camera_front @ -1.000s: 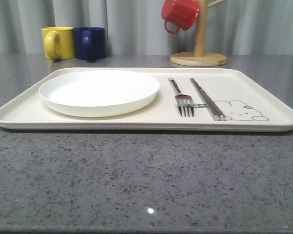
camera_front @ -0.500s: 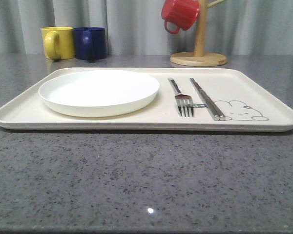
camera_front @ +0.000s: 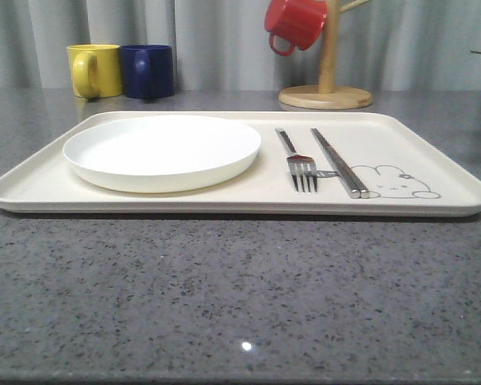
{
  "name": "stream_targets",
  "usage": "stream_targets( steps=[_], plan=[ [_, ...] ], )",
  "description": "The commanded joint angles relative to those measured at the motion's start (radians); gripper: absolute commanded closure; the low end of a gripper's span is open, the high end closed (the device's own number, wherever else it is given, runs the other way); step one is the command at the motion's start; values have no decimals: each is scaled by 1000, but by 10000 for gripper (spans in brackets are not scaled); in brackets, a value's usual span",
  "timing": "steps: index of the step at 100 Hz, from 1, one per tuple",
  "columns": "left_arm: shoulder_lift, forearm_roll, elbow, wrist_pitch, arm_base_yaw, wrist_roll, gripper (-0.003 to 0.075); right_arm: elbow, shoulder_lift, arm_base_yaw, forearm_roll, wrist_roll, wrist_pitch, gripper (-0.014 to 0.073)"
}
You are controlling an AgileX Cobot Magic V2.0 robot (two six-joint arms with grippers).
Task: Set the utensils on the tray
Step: 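Grasp the steel spoon with the right gripper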
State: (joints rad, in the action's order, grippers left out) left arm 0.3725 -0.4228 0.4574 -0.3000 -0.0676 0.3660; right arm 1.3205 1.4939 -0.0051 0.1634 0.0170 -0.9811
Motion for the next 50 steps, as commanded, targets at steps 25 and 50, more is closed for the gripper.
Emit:
stream_targets(
  steps=[25,50],
  plan=[
    [5,-11,27,77,0,2,738,22,-6,259,-88,258,129,650],
    [5,-11,27,77,0,2,738,22,79,360,-229,431,166,650]
  ],
)
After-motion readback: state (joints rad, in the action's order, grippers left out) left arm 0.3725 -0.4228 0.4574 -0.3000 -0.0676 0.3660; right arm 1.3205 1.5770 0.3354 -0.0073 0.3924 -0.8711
